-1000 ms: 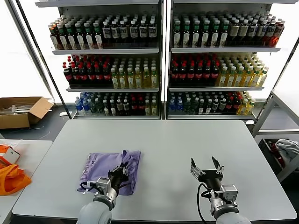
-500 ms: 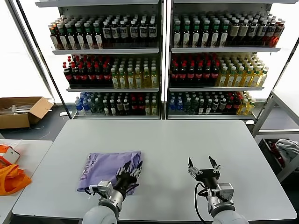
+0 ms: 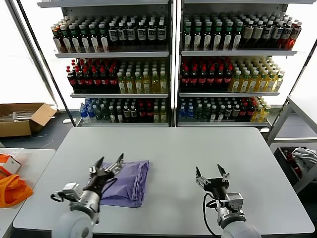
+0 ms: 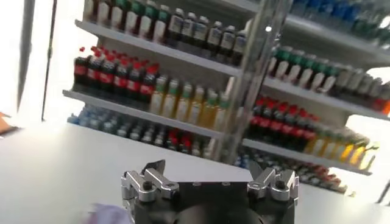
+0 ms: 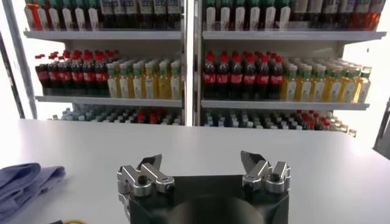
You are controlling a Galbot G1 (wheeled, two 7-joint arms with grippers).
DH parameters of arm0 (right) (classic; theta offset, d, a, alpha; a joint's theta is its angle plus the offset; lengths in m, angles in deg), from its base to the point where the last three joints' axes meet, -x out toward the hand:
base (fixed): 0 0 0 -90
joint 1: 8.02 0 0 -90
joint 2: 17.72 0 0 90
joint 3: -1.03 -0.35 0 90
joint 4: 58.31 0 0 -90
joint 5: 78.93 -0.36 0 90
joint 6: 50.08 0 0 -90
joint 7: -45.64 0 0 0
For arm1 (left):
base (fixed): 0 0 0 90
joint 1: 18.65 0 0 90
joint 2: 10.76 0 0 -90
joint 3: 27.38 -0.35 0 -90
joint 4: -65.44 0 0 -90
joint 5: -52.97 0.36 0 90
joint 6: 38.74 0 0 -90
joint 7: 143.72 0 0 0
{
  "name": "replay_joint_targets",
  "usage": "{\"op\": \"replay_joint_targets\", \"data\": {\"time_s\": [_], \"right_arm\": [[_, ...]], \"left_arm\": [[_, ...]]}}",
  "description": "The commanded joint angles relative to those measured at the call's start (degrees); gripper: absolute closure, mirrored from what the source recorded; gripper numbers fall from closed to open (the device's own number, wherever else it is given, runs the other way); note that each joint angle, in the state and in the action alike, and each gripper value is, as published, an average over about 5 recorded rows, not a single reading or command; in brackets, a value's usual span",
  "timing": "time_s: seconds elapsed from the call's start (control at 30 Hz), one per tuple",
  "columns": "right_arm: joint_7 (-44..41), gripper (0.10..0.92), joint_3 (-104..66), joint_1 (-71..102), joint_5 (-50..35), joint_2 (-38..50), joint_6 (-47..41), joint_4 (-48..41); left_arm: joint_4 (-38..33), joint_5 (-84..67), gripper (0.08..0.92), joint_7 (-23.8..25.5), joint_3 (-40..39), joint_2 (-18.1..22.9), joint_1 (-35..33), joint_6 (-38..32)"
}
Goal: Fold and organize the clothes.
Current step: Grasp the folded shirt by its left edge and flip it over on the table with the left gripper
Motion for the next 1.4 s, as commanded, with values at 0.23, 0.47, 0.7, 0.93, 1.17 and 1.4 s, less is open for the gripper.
{"op": "replay_joint_targets", "data": {"time_s": [0.23, 0.47, 0.7, 0.93, 1.17, 1.4], "right_arm": [[0.0, 0.203, 2.1, 0.1, 0.9, -0.1, 0.3, -0.4], [0.0, 0.203, 1.0, 1.1, 0.8, 0.1, 0.4, 0.1], [0.0, 0.203, 1.0, 1.5, 0.9, -0.1, 0.4, 0.2], [0.0, 0.203, 1.4, 1.7, 1.0, -0.5, 0.6, -0.2], [0.0, 0.203, 1.4, 2.0, 1.1, -0.8, 0.9, -0.2], [0.0, 0.203, 1.4, 1.9, 1.0, -0.7, 1.1, -0.1]], "left_arm": [[4.9, 7.5, 0.177, 5.8, 11.0, -5.6, -4.7, 2.4], [9.6, 6.1, 0.177, 6.5, 8.1, -5.7, -3.4, 2.6], [13.9, 4.7, 0.177, 8.6, 7.0, -4.6, -2.2, 2.1], [14.7, 3.5, 0.177, 9.0, 7.1, -5.0, -1.8, 2.1], [16.0, 3.4, 0.177, 9.1, 7.0, -5.0, -1.4, 2.0], [16.6, 2.4, 0.177, 9.0, 6.8, -4.7, -1.0, 2.2]]}}
